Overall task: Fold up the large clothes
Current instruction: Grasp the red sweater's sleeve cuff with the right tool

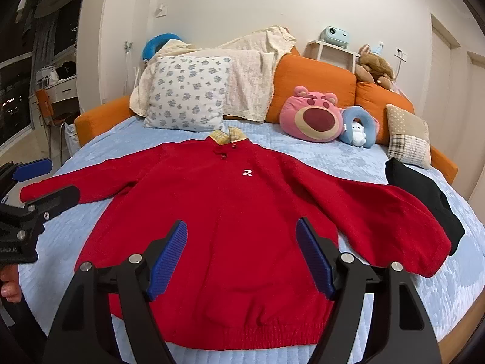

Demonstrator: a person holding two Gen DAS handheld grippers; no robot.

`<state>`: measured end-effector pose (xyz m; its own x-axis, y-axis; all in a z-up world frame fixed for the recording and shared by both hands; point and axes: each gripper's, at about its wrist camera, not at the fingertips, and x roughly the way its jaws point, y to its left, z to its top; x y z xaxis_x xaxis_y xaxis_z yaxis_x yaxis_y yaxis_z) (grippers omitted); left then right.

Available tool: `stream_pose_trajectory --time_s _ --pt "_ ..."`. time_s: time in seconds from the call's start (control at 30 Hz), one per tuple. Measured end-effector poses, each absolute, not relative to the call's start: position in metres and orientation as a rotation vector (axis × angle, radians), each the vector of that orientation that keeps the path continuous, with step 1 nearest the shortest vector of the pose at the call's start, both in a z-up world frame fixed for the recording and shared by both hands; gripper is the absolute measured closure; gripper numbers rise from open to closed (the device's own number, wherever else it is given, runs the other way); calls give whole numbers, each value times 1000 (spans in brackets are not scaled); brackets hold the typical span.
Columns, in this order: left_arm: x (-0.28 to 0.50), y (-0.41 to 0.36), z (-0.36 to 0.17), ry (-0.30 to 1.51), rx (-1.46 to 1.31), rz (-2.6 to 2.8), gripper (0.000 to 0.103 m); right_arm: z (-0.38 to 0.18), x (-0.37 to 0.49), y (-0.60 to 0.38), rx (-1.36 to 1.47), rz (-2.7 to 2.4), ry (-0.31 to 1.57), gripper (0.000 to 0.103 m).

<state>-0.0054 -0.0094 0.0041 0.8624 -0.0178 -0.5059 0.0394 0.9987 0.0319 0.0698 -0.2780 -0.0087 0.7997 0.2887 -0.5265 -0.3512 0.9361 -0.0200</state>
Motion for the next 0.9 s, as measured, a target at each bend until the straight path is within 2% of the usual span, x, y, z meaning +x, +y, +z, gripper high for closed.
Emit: stream_pose_trajectory --time_s 0.07,0.23,0.53,0.9 --pt "5 -13 4 531 60 -40 2 -12 75 -287 -107 328 552 25" --pt "38 -18 6 542 69 -41 2 -20 89 -314 -82 295 565 25" --pt "139 -43 -4 679 -28 -154 2 -45 128 -414 15 150 582 22" --pt "286 -94 -56 871 -91 -323 2 -97 166 -569 150 -63 612 22"
